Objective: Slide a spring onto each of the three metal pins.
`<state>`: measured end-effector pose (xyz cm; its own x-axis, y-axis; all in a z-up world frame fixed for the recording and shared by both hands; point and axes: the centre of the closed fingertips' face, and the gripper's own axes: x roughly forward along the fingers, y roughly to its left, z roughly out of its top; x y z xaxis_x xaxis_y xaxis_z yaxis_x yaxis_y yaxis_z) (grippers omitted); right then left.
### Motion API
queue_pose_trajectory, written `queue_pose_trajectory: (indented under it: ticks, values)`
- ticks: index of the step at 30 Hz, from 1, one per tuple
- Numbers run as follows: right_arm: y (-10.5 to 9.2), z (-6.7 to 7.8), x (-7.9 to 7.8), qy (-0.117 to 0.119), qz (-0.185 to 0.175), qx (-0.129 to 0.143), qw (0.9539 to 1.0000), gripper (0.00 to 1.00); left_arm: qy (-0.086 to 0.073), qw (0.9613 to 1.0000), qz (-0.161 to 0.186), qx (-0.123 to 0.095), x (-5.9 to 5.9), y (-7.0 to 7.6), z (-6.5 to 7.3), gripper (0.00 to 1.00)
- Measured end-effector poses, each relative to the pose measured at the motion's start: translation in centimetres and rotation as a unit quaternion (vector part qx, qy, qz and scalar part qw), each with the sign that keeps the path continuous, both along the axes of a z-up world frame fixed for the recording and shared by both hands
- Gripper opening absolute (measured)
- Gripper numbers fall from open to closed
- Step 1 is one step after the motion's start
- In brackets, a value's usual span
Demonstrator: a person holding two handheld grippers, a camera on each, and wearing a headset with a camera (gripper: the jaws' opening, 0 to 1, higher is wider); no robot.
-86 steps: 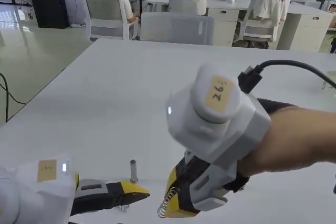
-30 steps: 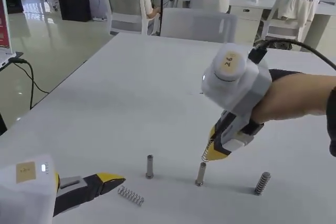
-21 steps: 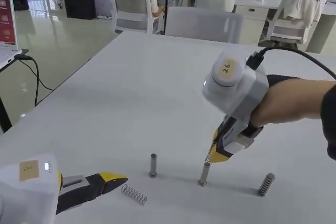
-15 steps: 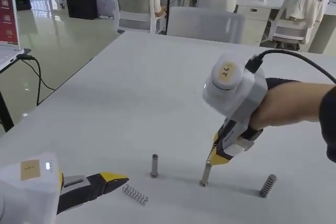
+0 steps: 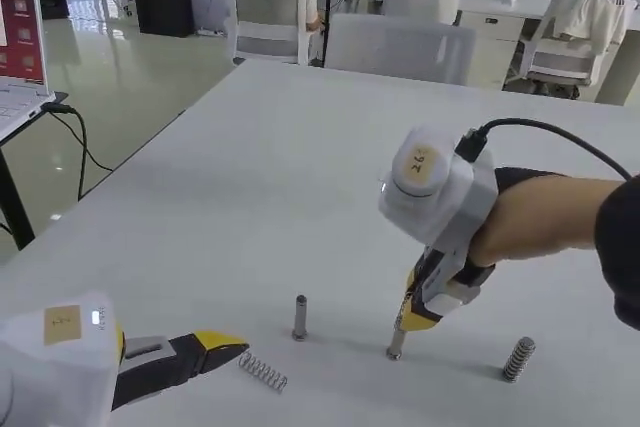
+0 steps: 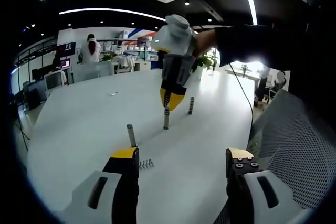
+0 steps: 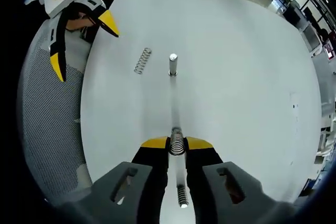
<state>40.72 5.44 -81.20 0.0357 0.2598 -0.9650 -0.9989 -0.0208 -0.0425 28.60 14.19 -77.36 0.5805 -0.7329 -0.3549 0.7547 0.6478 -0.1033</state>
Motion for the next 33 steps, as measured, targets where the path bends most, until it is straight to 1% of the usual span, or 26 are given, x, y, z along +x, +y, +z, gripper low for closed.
queue_pose_trajectory:
  ticks: [8, 19, 23, 33]
  values:
    - [0.0, -1.4, 0.1, -0.008, 0.002, -0.015, 0.9999, 0.13, 0.000, 1.0000, 0.001, 0.001, 0.0, 0.0, 0.0, 0.65]
    - [0.0, -2.9, 0.2, -0.007, -0.002, -0.023, 0.9997, 0.13, 0.000, 1.0000, 0.003, 0.002, 0.0, 0.1, 0.0, 0.65]
    - [0.0, -3.1, 0.2, -0.010, 0.002, -0.026, 0.9996, 0.13, 0.001, 1.0000, 0.004, 0.002, 0.0, 0.1, -0.1, 0.65]
    - [-0.1, -3.6, 0.2, -0.004, -0.002, -0.026, 0.9997, 0.15, 0.001, 1.0000, 0.005, 0.001, -0.1, 0.2, 0.0, 0.64]
